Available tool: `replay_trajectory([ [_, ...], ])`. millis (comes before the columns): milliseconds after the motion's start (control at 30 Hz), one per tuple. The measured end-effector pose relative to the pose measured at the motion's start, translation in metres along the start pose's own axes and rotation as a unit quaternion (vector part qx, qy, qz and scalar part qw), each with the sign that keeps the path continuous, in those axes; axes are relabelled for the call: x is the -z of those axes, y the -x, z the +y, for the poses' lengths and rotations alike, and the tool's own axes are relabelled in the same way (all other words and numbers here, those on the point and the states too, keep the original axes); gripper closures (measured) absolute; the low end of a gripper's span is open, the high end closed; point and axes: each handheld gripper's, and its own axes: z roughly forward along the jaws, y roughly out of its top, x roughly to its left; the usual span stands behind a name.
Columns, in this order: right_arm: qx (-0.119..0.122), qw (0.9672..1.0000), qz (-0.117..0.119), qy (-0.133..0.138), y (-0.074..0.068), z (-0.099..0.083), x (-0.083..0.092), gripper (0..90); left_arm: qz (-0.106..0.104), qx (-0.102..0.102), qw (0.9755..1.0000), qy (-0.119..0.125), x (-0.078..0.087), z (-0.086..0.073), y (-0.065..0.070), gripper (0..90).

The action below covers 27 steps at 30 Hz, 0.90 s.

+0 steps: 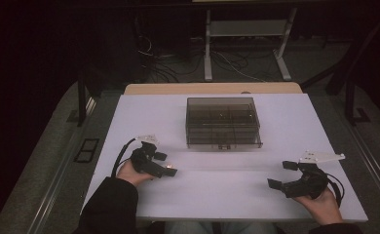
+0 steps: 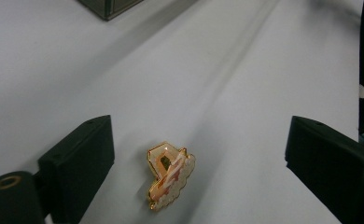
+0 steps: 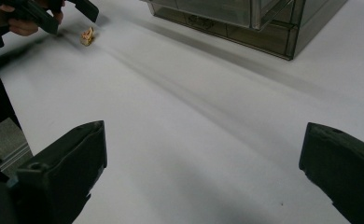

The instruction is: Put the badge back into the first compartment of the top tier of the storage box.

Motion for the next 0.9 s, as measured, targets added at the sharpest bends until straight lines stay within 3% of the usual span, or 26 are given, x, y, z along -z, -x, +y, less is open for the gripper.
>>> replay_trajectory([
  [367, 0.000, 1.0000, 0.001, -0.001, 0.000, 0.000, 0.000, 0.3, -0.024, 0.017, 0.9995, 0.011, 0.004, -0.003, -0.012, 30.7],
  [733, 0.002, 1.0000, 0.005, -0.002, -0.001, 0.000, -0.001, 0.3, -0.034, 0.011, 0.9992, -0.017, -0.001, -0.005, -0.013, 44.1],
  [900, 0.004, 1.0000, 0.005, -0.004, -0.001, 0.000, -0.001, 0.3, -0.026, 0.012, 0.9993, -0.025, -0.004, -0.006, -0.012, 52.1],
])
